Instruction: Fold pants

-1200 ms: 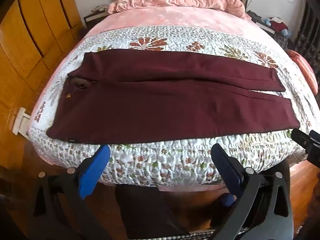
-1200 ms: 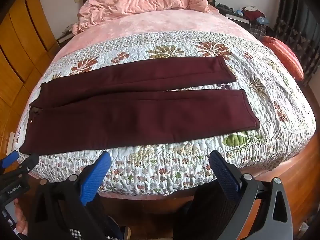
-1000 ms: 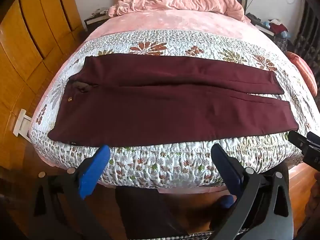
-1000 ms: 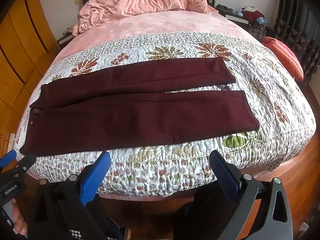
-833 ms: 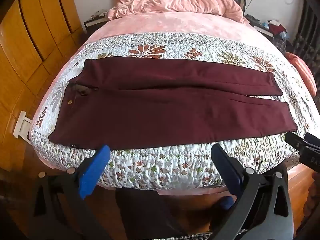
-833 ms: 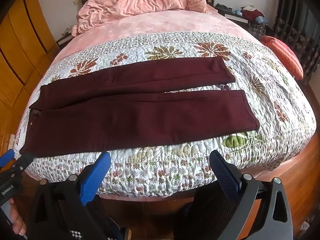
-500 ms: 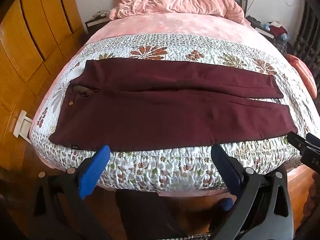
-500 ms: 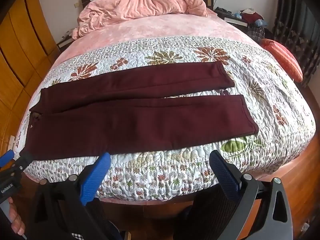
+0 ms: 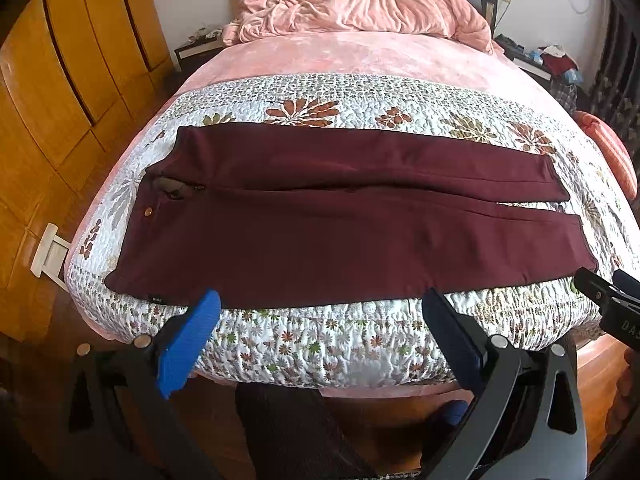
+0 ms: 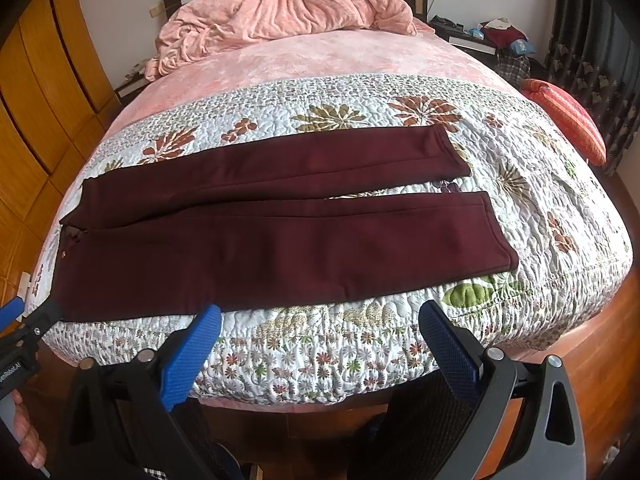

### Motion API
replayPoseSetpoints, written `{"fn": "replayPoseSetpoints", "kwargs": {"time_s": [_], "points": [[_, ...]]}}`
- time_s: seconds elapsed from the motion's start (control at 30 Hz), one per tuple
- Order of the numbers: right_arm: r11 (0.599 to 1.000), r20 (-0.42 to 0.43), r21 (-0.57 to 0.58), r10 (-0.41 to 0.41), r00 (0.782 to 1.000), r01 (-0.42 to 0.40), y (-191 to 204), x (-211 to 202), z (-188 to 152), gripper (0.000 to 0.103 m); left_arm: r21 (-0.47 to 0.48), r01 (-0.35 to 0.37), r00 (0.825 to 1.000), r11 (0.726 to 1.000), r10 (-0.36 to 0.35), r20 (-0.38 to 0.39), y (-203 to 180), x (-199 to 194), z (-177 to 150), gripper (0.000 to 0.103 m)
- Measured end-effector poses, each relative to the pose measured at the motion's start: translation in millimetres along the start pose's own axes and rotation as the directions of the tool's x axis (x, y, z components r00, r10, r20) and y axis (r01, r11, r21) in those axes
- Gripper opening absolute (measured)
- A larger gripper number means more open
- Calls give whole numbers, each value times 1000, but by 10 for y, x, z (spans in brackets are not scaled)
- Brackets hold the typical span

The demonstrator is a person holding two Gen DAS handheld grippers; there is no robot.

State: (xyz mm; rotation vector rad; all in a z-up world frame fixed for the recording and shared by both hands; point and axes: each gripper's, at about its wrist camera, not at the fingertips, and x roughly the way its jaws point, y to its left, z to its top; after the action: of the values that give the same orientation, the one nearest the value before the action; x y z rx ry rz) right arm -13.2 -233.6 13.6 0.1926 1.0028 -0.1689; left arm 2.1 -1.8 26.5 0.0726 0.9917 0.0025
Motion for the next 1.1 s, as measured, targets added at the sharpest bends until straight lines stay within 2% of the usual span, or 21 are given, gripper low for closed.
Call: {"fn": "replayPoseSetpoints", "kwargs": {"time_s": [1.1], "points": [[1000,7,4,-14,1000,14,-42,36,21,99,5,-6,1000,1000,6,-11,1,86,25,100]]}}
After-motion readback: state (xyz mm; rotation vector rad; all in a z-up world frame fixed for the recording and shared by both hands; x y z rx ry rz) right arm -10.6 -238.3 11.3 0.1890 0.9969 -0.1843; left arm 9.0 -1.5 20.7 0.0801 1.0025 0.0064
